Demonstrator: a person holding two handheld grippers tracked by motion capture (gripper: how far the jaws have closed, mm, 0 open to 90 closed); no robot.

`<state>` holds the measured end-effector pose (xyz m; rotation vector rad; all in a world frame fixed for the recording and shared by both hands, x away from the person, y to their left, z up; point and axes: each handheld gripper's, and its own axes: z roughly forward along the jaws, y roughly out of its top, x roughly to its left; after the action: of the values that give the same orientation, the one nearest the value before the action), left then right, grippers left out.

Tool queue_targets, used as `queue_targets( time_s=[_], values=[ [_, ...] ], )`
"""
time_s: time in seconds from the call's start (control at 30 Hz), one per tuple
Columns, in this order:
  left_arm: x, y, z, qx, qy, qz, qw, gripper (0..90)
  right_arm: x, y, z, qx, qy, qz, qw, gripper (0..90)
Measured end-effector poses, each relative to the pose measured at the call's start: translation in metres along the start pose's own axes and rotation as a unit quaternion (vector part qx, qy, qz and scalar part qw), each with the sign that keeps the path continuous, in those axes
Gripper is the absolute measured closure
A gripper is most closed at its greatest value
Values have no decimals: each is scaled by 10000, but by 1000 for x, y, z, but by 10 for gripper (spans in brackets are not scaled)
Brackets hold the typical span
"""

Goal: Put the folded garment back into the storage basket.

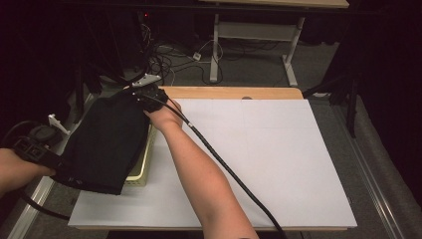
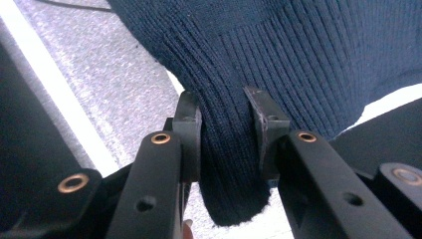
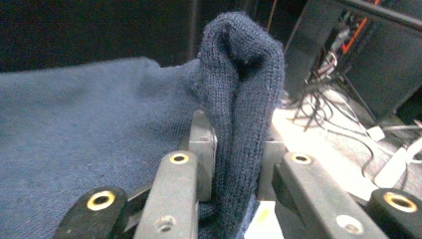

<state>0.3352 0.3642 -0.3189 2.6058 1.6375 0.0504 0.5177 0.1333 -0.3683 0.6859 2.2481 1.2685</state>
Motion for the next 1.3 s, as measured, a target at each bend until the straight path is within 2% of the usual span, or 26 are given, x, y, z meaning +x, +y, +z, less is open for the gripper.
queue_targets(
  time_s=[0.07, 0.2, 0.27, 0.37, 0.43, 0.5, 0.57, 0.63, 0.73, 0.83, 0.9, 1.03, 1.3],
  values=[
    [-2, 3, 5, 61, -4, 45, 10000, 685, -2, -5, 6, 99, 23, 71, 9999, 768],
    [-7, 9, 11, 64, -69, 161, 9998, 682, -7, -11, 12, 256, -36, -29, 9997, 755],
    [-9, 11, 12, -48, -230, 165, 9996, 680, -10, -11, 13, 246, -104, -64, 9996, 755],
    [-11, 15, 14, -33, -207, 192, 9996, 680, -15, -11, 14, 156, -106, -9, 9998, 754],
    [-11, 17, 17, 30, -185, 189, 9996, 679, -15, -15, 18, 215, -84, 42, 9997, 741],
    [-11, 18, 19, 64, -177, 152, 9997, 677, -15, -21, 24, 339, -96, 45, 9994, 716],
    [-9, 19, 20, 34, -210, 128, 9997, 676, -16, -25, 27, 326, -44, 55, 9994, 681],
    [-6, 19, 23, 29, -258, 85, 9996, 675, -18, -26, 27, 293, -30, 207, 9994, 563],
    [-2, 18, 28, 16, -327, 13, 9995, 670, -22, -25, 19, 188, 14, 319, 9993, 386],
    [0, 18, 30, -11, -366, -38, 9993, 669, -28, -26, 7, 62, 16, 434, 9990, 284],
    [2, 18, 32, -38, -390, -72, 9992, 668, -31, -30, -3, -44, 118, 496, 9987, 256],
    [2, 18, 32, -74, -378, -140, 9992, 650, -32, -43, -21, -96, 113, 465, 9988, 177],
    [2, 19, 28, -141, -261, -327, 9990, 520, -30, -73, -57, -149, 164, 472, 9986, 46]
  ],
)
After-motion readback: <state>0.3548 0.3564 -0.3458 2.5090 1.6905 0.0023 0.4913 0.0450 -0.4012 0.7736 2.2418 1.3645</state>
